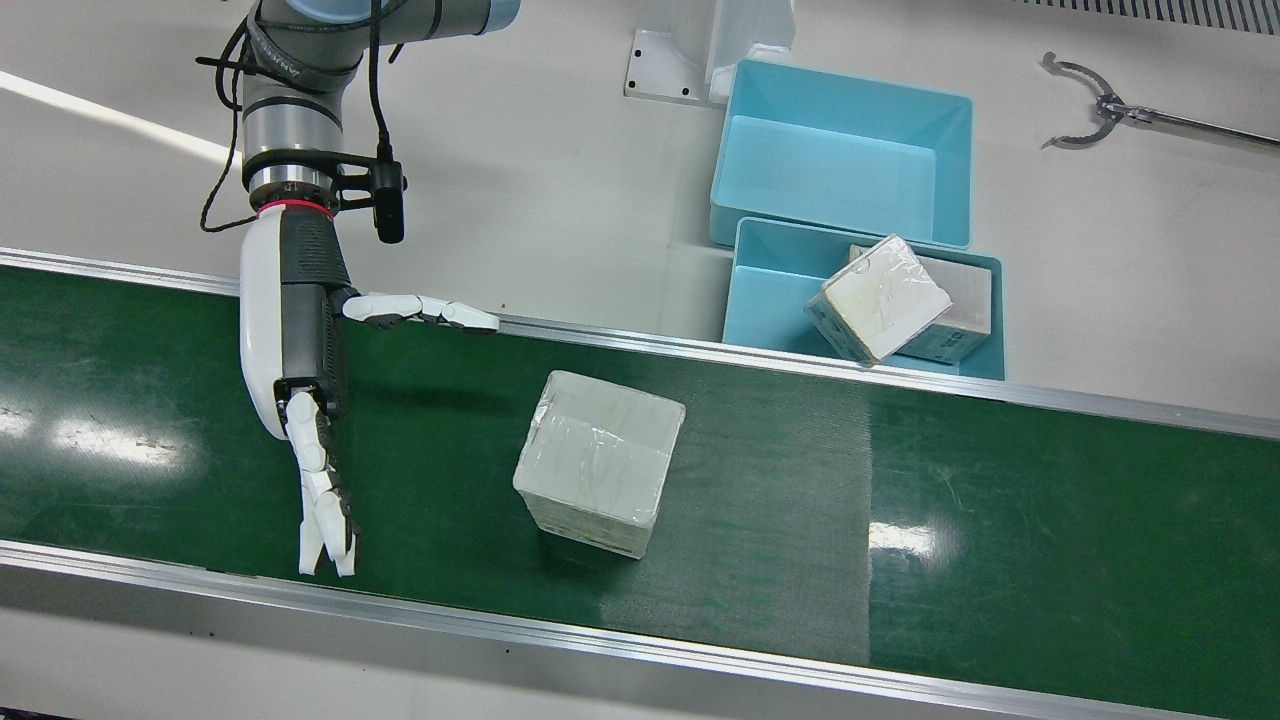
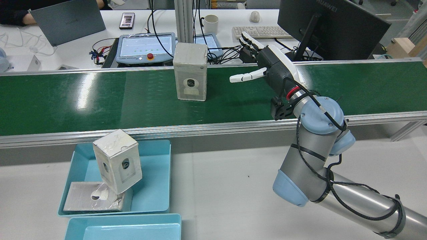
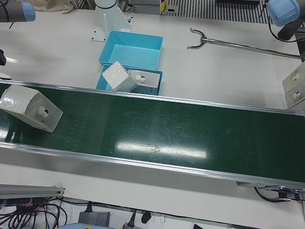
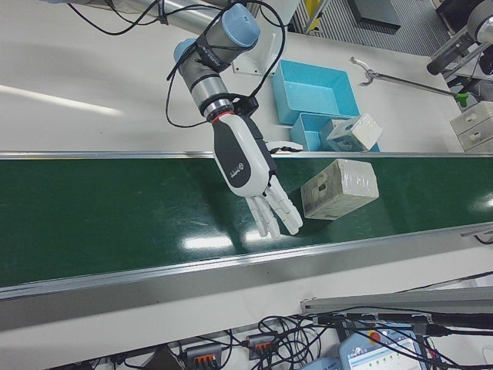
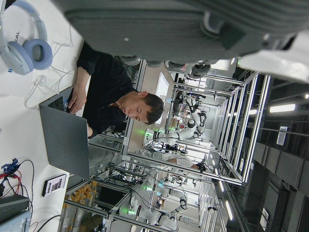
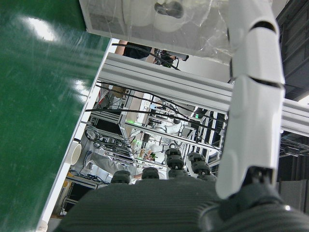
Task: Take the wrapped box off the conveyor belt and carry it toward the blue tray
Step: 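Lower the open right hand toward the belt in front of the box, then close the right hand around the white wrapped box on the belt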
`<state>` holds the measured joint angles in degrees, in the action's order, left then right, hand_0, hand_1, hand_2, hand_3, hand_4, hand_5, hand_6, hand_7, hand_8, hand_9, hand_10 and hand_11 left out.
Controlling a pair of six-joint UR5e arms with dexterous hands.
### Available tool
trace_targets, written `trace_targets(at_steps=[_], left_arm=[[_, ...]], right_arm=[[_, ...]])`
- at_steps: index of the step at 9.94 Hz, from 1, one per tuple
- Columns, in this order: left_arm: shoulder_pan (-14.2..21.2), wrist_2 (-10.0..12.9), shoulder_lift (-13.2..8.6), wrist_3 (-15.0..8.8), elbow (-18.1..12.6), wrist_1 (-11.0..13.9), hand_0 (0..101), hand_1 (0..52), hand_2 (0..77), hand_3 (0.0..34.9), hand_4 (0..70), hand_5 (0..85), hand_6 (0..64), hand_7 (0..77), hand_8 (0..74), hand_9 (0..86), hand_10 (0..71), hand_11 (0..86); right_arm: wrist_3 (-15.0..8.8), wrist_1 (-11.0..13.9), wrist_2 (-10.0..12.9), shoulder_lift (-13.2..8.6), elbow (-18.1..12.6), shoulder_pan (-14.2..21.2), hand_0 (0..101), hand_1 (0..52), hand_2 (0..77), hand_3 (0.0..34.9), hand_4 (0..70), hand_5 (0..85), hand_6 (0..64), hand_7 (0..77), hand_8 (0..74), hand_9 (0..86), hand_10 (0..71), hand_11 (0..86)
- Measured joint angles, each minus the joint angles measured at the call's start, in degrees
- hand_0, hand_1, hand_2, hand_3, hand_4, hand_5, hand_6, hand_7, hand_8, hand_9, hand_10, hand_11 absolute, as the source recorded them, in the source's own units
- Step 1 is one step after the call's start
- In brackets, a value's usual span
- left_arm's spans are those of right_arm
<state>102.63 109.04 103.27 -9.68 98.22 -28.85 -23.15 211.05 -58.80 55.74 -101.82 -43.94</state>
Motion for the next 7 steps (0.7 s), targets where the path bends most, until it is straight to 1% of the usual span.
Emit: trace_targets(at_steps=[1,2,3,4,5,7], left_arm=[[0.0,0.0,0.0,0.0,0.0,0.0,0,0.0,1.1,0.0,0.0,1.1,0.0,0.0,0.0,0.0,0.0,0.0],[0.0,0.0,0.0,0.0,0.0,0.0,0,0.0,0.5,0.0,0.0,1.1,0.0,0.0,0.0,0.0,0.0,0.0],[0.0,0.0,0.0,0.0,0.0,0.0,0,0.0,0.5,0.0,0.0,1.1,0.0,0.0,0.0,0.0,0.0,0.0],[0.0,0.0,0.0,0.0,0.0,0.0,0,0.0,1.1,0.0,0.0,1.1,0.0,0.0,0.0,0.0,0.0,0.0],[0.0,0.0,0.0,0.0,0.0,0.0,0,0.0,1.1,0.0,0.0,1.1,0.0,0.0,0.0,0.0,0.0,0.0],[0.0,0.0,0.0,0.0,0.0,0.0,0,0.0,0.5,0.0,0.0,1.1,0.0,0.0,0.0,0.0,0.0,0.0]], right_arm=[[0.0,-0.4,0.0,0.0,0.4,0.2,47,14.7,14.2,5.6,3.3,4.4,0.0,0.5,0.0,1.6,0.5,1.6],[0.1,-0.6,0.0,0.0,0.7,0.4,47,11.5,11.4,5.6,3.3,3.3,0.0,0.5,0.0,1.6,0.5,1.6],[0.1,-0.7,0.0,0.0,0.9,0.6,47,11.5,11.4,5.6,3.3,3.3,0.0,0.5,0.0,1.6,0.5,1.6],[0.1,-0.8,0.0,0.0,1.1,0.7,47,11.5,9.8,5.4,3.3,3.3,0.0,0.5,0.0,1.6,0.5,1.6],[0.1,-0.8,0.0,-0.1,1.3,0.9,46,12.5,9.8,5.6,3.3,3.3,0.0,0.5,0.0,1.6,0.5,1.6],[0.1,-0.8,0.0,-0.1,1.8,1.1,47,12.5,9.8,5.4,3.3,3.3,0.0,0.5,0.0,1.6,0.5,1.6]])
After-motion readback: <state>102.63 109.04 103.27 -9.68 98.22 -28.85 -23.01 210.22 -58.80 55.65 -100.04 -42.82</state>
